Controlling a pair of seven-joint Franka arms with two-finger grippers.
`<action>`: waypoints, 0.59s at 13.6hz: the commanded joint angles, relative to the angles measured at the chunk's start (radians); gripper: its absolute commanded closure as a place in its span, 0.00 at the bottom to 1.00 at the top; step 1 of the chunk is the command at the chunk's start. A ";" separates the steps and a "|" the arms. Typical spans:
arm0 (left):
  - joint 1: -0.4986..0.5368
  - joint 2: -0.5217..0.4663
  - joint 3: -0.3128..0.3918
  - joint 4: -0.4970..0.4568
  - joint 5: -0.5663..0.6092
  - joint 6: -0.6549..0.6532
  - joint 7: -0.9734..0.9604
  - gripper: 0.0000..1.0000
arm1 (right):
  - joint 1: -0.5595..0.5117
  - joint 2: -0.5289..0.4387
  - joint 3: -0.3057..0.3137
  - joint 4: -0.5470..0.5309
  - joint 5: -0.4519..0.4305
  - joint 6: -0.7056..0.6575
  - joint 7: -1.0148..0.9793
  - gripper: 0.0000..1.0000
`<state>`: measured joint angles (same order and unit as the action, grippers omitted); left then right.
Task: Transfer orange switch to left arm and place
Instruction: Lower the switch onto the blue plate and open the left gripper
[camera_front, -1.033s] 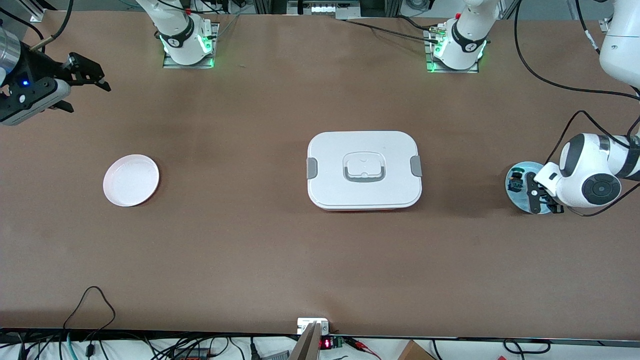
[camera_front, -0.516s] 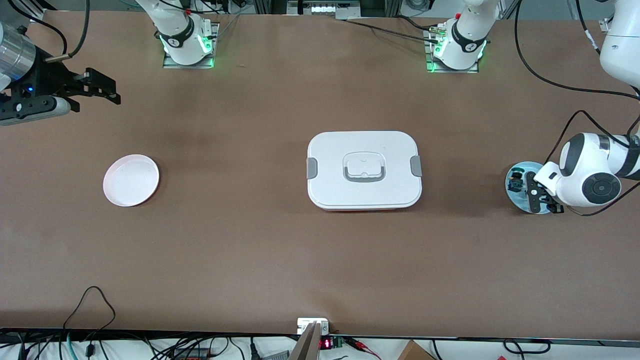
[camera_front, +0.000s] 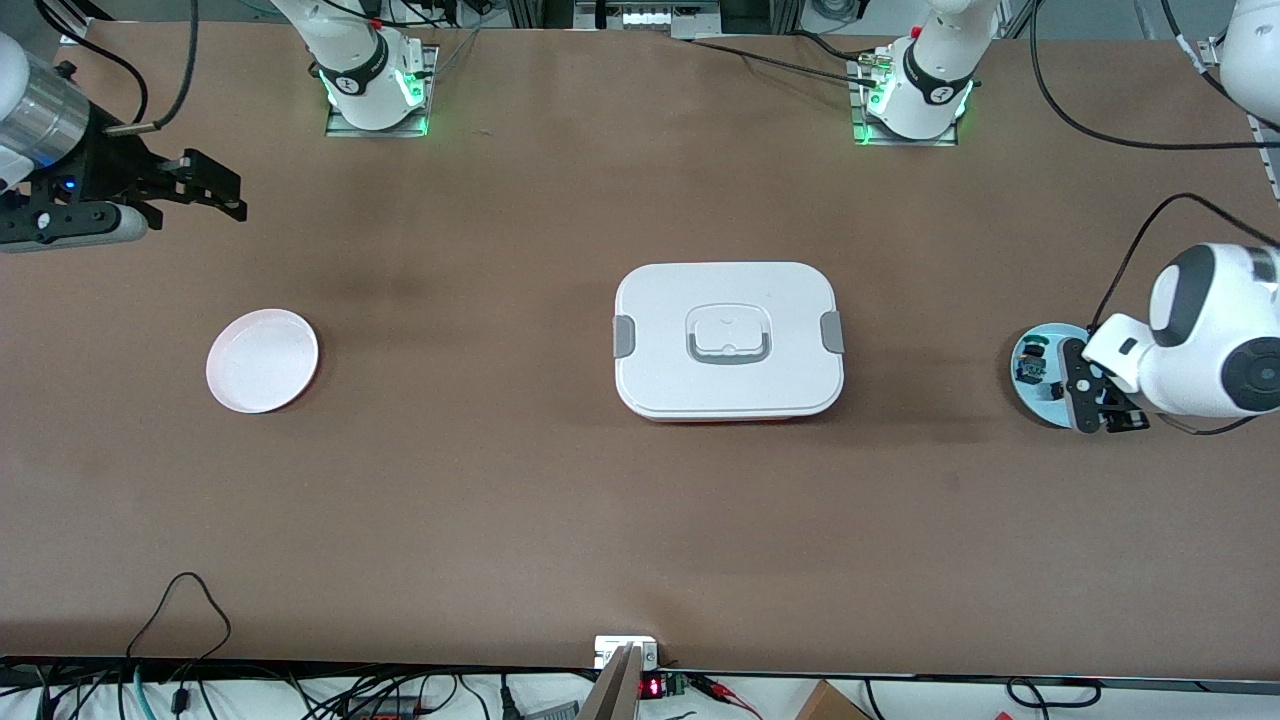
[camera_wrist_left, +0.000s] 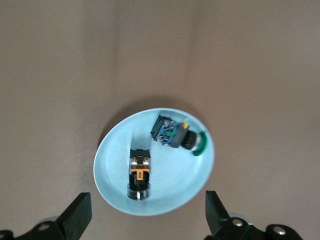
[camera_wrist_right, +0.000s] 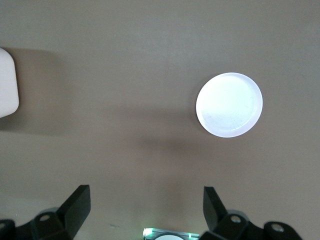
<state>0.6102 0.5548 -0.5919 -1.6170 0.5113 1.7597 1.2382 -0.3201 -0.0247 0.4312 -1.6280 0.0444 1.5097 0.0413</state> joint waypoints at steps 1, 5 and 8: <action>-0.020 0.002 -0.055 0.118 -0.052 -0.124 -0.173 0.00 | 0.209 -0.012 -0.191 -0.018 -0.026 -0.003 0.055 0.00; -0.104 0.002 -0.106 0.262 -0.158 -0.408 -0.569 0.00 | 0.429 -0.012 -0.413 -0.019 -0.034 -0.002 0.054 0.00; -0.180 -0.006 -0.094 0.359 -0.233 -0.502 -0.757 0.00 | 0.441 -0.003 -0.408 -0.013 -0.075 0.003 0.058 0.00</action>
<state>0.4735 0.5430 -0.7014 -1.3350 0.3250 1.3114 0.5703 0.0947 -0.0229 0.0373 -1.6374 -0.0052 1.5099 0.0803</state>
